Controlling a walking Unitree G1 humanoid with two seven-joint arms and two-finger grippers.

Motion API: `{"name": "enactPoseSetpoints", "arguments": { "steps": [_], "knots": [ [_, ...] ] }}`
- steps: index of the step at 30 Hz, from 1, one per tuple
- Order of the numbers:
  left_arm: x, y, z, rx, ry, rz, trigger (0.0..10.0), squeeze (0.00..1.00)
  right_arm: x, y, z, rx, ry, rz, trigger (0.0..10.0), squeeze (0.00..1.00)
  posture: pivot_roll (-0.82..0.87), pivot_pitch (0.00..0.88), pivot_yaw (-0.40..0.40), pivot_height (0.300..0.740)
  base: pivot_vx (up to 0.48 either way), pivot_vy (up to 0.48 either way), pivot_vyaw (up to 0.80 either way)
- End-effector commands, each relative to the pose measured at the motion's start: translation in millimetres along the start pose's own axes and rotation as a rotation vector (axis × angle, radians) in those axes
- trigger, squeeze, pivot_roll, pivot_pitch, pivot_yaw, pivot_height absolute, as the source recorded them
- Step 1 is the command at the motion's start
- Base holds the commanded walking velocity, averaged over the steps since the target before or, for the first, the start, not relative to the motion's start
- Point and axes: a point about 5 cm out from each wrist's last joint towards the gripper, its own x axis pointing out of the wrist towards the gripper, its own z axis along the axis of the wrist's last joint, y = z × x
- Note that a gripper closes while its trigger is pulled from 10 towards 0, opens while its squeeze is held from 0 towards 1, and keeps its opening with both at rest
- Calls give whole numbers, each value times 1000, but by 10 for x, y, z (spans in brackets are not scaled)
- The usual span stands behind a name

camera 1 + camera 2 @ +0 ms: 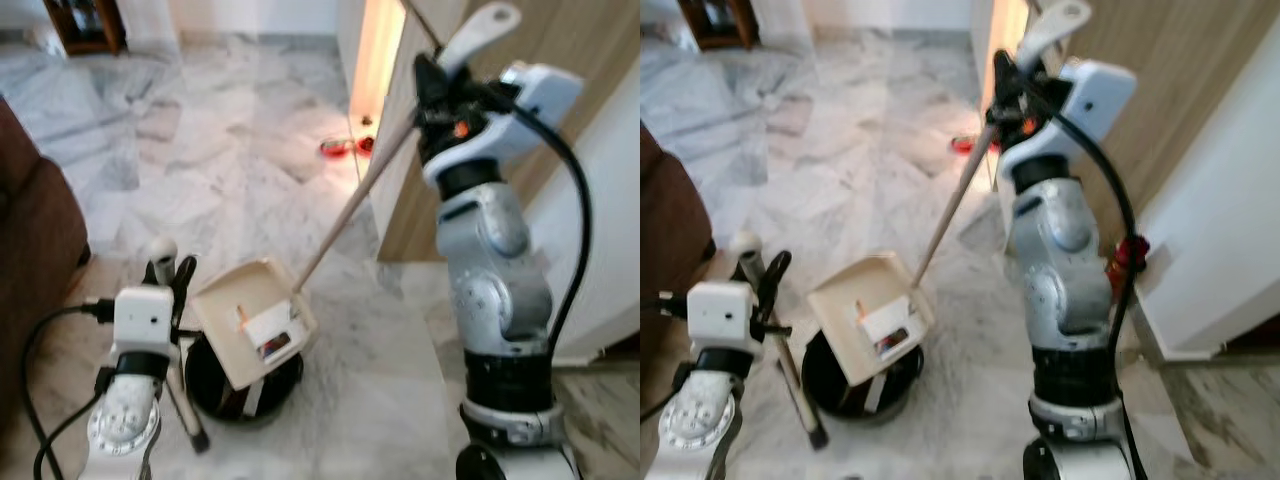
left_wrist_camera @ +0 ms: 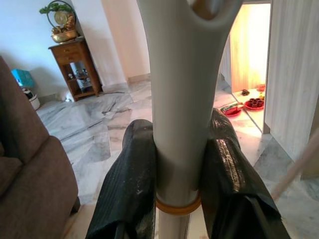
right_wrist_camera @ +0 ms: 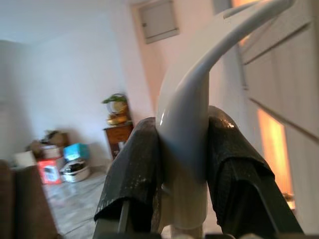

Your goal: Sweep floor

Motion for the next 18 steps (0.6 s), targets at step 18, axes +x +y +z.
{"name": "enactPoseSetpoints", "arguments": {
  "steps": [18],
  "knots": [
    [17, -74, 69, 9, -52, -32, 10000, 0, -167, 376, 287, -136, -236, 157, 10000, 0, -3, 128, -40, 740, 0, 0, 0]
  ]
}}
